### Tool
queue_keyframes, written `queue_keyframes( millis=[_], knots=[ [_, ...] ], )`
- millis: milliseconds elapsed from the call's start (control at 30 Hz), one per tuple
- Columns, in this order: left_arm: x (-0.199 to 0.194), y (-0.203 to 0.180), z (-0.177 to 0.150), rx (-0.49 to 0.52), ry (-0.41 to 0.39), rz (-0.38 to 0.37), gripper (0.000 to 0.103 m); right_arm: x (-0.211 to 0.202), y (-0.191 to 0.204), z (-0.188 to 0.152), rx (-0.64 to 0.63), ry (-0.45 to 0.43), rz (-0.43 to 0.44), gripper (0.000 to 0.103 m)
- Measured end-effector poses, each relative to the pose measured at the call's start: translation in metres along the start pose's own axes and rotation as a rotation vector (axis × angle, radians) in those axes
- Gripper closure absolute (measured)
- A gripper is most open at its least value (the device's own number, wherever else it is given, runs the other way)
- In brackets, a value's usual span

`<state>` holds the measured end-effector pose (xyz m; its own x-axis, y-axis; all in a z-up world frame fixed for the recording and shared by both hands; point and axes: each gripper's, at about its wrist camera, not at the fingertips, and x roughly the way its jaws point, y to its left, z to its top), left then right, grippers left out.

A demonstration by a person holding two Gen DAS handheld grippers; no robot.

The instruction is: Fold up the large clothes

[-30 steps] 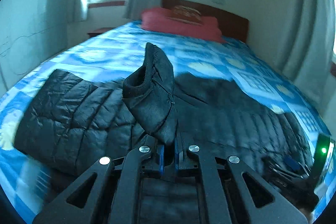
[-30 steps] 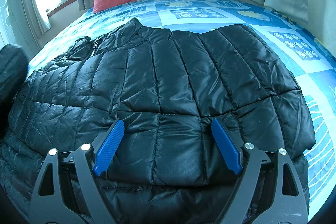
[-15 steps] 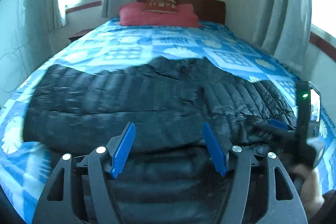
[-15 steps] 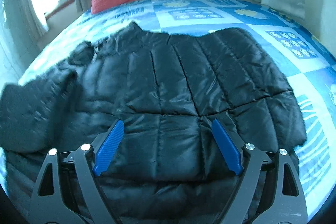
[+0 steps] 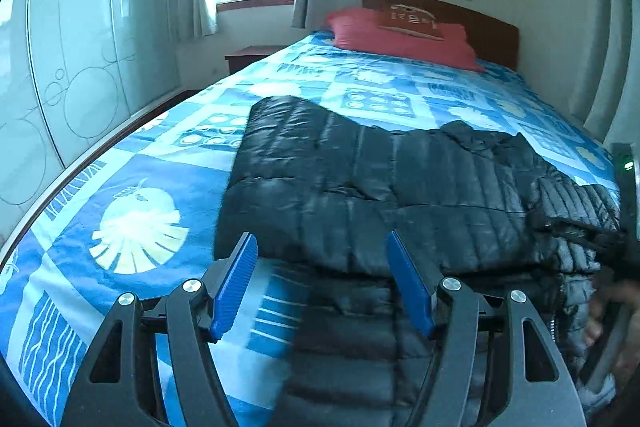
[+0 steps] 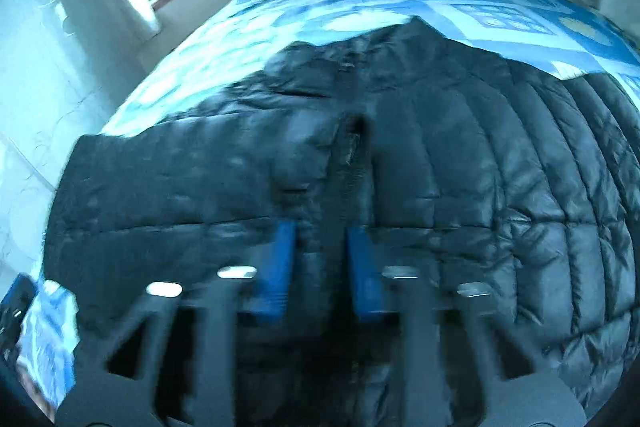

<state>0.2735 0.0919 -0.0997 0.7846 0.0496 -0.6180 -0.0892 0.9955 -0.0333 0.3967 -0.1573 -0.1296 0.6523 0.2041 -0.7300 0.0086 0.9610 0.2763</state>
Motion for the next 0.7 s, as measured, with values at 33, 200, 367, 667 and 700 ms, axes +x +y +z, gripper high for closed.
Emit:
queue_keyframes(
  millis=[33, 200, 367, 667, 700],
  knots=[
    [0.000, 0.003, 0.001, -0.002, -0.002, 0.002, 0.037, -0.009, -0.003, 0.004, 0.000, -0.030, -0.017, 0.084],
    [0.003, 0.008, 0.003, -0.028, -0.009, -0.015, 0.037, -0.041, -0.046, 0.016, 0.013, -0.108, -0.118, 0.085],
    [0.011, 0.000, 0.006, -0.030, -0.001, -0.032, 0.037, -0.049, -0.103, 0.018, 0.058, -0.104, -0.236, 0.085],
    [0.050, -0.020, 0.025, 0.031, 0.021, -0.004, 0.037, -0.058, -0.134, 0.006, 0.083, -0.144, -0.321, 0.063],
    [0.057, -0.021, 0.029, 0.035, 0.028, 0.003, 0.037, -0.059, -0.129, 0.006, 0.077, -0.162, -0.300, 0.063]
  ],
)
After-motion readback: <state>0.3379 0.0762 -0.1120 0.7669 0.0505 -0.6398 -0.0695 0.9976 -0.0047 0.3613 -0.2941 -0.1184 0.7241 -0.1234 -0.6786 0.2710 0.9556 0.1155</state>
